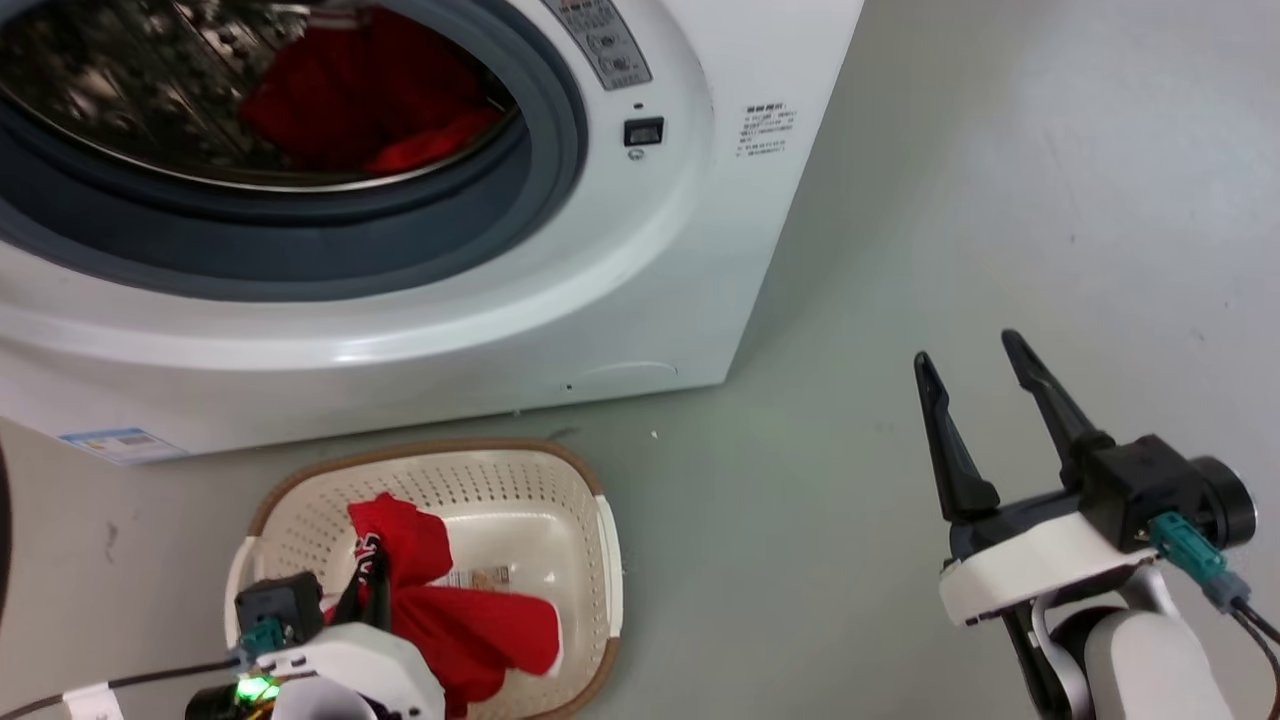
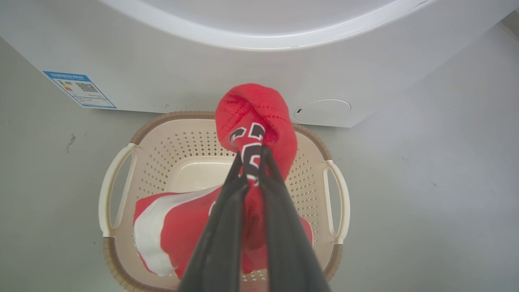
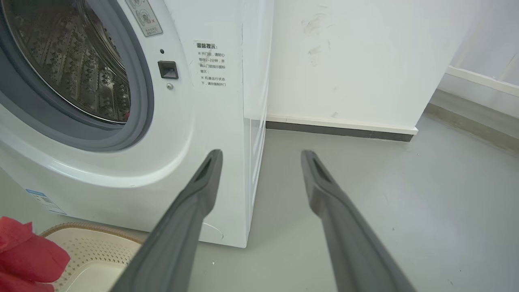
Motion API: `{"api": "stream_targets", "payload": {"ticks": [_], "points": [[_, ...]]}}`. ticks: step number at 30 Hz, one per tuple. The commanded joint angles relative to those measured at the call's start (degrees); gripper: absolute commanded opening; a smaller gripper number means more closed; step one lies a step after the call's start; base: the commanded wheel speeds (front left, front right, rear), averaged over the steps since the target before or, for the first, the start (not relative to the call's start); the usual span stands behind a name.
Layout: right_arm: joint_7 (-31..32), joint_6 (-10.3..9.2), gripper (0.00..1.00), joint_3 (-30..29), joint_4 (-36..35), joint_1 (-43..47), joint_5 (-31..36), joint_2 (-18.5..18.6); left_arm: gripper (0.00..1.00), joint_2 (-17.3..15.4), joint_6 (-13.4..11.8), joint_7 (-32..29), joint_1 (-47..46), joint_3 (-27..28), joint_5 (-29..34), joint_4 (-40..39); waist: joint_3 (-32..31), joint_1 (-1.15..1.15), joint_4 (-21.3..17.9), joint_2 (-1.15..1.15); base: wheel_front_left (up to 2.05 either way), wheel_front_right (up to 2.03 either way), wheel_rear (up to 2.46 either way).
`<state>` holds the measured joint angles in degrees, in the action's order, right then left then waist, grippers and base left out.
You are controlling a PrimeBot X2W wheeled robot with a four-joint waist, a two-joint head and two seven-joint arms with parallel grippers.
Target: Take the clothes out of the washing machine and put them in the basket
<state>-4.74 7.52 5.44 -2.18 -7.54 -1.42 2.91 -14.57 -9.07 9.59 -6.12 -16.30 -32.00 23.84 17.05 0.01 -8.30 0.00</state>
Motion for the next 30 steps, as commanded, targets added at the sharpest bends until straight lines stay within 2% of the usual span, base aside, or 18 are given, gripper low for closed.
{"api": "stream_targets", "payload": {"ticks": [1,9,18,23,30], "points": [[-0.5,-0.05,1.00,0.1,-0.6,-1.4,-0.1,-0.1,0.00,0.3,0.6,1.2,-2.6,0.6,-0.5,2.8,3.7,-0.01,-1.6,0.00,0.00,0.00,0.00],[-1.7,-0.05,1.00,0.9,-1.1,-5.0,-0.6,-0.1,0.00,1.4,3.9,4.3,-13.3,2.2,-1.4,19.9,11.8,-0.01,-4.8,0.00,0.00,0.00,0.00],[-3.6,-0.06,1.00,1.8,-0.9,-8.2,-1.5,-0.1,0.00,-0.5,7.9,4.6,-23.6,2.6,-2.0,36.5,20.1,-0.01,-8.1,0.00,0.00,0.00,0.00],[-4.7,-0.05,1.00,2.2,-0.2,-9.2,-1.9,-0.1,0.00,-0.9,8.5,3.8,-26.6,2.2,-1.8,41.9,22.1,-0.01,-9.0,0.00,0.00,0.00,0.00],[-5.8,-0.05,1.00,2.9,1.1,-9.9,-2.8,-0.1,0.00,-1.4,8.0,0.7,-29.1,2.3,-2.6,47.9,23.6,-0.01,-9.8,0.00,0.00,0.00,0.00]]}}
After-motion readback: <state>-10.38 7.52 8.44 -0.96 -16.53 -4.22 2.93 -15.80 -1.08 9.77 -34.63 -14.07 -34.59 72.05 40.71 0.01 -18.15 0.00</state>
